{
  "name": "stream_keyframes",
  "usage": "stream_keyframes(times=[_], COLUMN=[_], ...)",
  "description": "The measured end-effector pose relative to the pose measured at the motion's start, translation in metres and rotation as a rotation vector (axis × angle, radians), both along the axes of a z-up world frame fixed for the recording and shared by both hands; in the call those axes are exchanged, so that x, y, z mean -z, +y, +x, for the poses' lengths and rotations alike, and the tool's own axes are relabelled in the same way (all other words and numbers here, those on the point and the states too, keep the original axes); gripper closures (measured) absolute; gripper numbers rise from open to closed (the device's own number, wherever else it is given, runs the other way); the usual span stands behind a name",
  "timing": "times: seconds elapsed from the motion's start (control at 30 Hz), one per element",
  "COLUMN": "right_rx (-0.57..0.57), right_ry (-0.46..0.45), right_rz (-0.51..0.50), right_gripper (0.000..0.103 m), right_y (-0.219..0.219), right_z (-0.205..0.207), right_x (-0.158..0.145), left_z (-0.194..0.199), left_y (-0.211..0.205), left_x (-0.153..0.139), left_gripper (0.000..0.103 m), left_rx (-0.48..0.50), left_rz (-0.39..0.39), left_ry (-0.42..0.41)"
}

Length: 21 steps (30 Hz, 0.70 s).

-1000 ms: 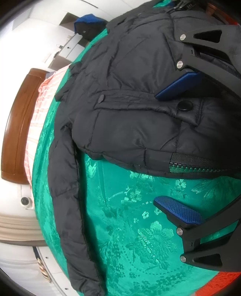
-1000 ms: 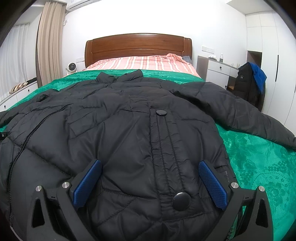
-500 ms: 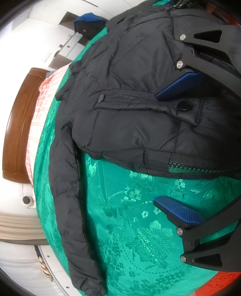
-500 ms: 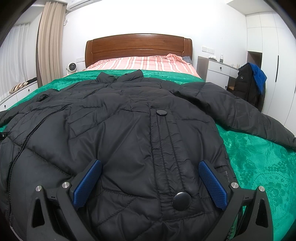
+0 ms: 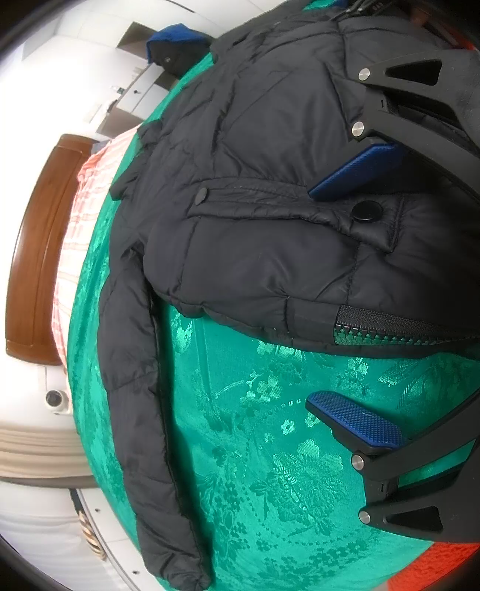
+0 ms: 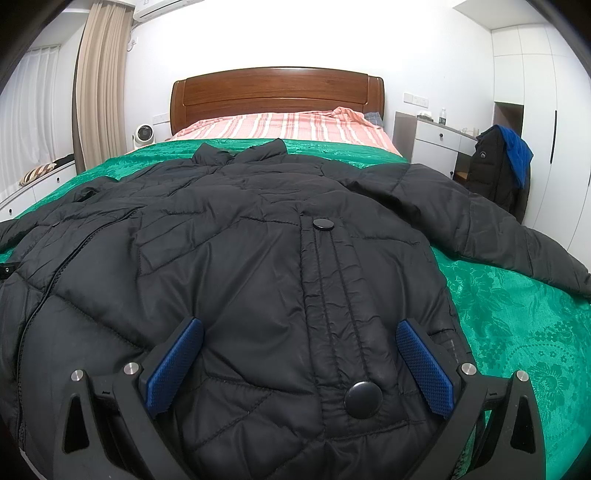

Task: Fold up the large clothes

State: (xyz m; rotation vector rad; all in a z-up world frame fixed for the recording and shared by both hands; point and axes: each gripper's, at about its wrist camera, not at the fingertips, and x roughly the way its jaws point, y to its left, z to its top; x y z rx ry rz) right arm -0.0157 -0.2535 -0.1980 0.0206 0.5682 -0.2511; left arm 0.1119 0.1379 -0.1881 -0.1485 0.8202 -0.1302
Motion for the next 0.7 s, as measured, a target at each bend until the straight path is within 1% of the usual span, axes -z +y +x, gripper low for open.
stream_keyframes(times=[0.33,0.4,0.43,0.47,0.5,0.53,0.57,0.63,0.67,0.7], right_rx=[0.0,-0.01,-0.023,-0.039,-0.053,-0.052,-0.022,0.068,0.155,0.223], right_ry=[0.001,0.023,0.043,0.057,0.043,0.008,-0.058,-0.149,-0.206,-0.247], right_rz=[-0.001,0.006,0.026,0.072,0.162,0.26,0.388,0.516,0.588,0.637], right_gripper=[0.0,0.0,0.0,0.0,0.001,0.001,0.001,0.001,0.001,0.001], right_y=[0.0,-0.001,-0.003,-0.008,-0.019,-0.033,-0.059,-0.104,-0.143,-0.17], right_z=[0.0,0.001,0.001,0.0,-0.005,-0.012,-0.025,-0.043,-0.057,-0.067], right_x=[0.0,-0.003,-0.006,-0.012,-0.021,-0.031,-0.044,-0.058,-0.063,-0.063], left_z=[0.0,0.001,0.0,0.001,0.001,0.001,0.001,0.001,0.001,0.001], left_y=[0.0,0.0,0.0,0.0,0.0,0.0,0.0,-0.001,-0.002,-0.002], left_x=[0.0,0.0,0.0,0.0,0.0,0.0,0.0,0.0,0.0,0.0], left_gripper=[0.0,0.0,0.0,0.0,0.0,0.0,0.0,0.0,0.0,0.0], left_rx=[0.0,-0.001,-0.002,-0.002,-0.002,-0.001,0.0,-0.001,0.0,0.0], left_rz=[0.0,0.003,0.005,0.008,0.008,0.007,0.005,0.006,0.007,0.007], left_ry=[-0.003,-0.005,-0.005,-0.004,-0.004,-0.004,-0.004,-0.006,-0.006,-0.007])
